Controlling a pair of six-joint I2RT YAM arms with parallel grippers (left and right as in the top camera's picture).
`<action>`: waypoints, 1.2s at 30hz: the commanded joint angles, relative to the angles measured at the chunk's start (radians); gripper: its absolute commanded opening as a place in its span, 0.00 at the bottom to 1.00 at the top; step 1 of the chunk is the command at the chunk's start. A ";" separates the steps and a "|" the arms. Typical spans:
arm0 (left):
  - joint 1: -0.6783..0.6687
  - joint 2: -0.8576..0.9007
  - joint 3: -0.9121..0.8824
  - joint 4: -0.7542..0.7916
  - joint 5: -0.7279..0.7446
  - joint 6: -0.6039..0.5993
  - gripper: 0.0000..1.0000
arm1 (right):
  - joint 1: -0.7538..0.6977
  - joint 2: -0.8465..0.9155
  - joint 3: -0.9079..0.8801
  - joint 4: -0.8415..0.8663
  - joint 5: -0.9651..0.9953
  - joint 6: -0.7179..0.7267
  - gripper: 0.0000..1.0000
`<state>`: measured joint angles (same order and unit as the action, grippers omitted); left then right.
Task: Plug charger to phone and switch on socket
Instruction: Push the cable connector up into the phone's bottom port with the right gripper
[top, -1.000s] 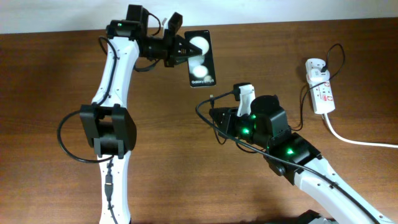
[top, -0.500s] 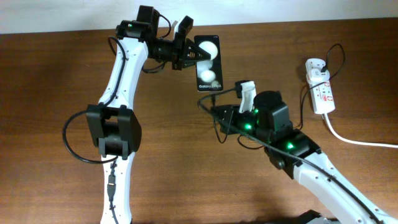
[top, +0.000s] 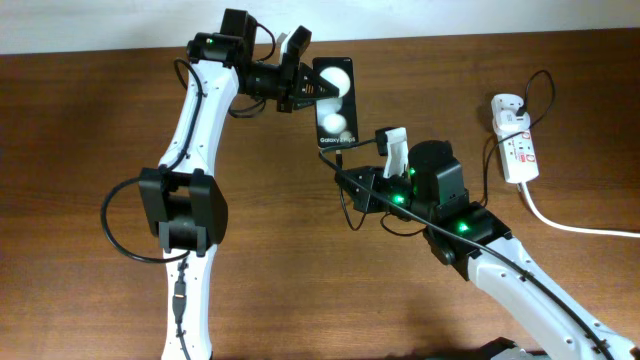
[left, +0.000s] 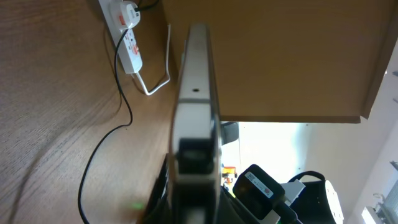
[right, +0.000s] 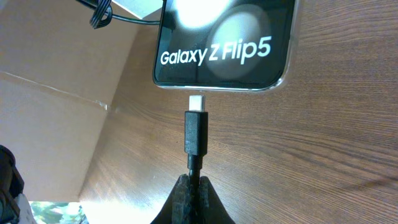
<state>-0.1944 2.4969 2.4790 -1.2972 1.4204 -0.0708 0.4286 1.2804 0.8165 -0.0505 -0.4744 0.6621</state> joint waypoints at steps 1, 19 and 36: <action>0.002 -0.001 0.020 0.001 0.030 0.020 0.00 | -0.004 0.003 0.003 0.006 -0.014 0.005 0.04; 0.003 -0.001 0.020 0.001 0.034 0.020 0.00 | -0.005 0.023 0.003 0.026 -0.013 0.020 0.04; 0.003 -0.001 0.020 0.000 0.034 0.019 0.00 | -0.006 0.023 0.003 0.032 0.011 0.027 0.04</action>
<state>-0.1944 2.4969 2.4790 -1.2972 1.4204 -0.0708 0.4286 1.2980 0.8165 -0.0246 -0.4770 0.6849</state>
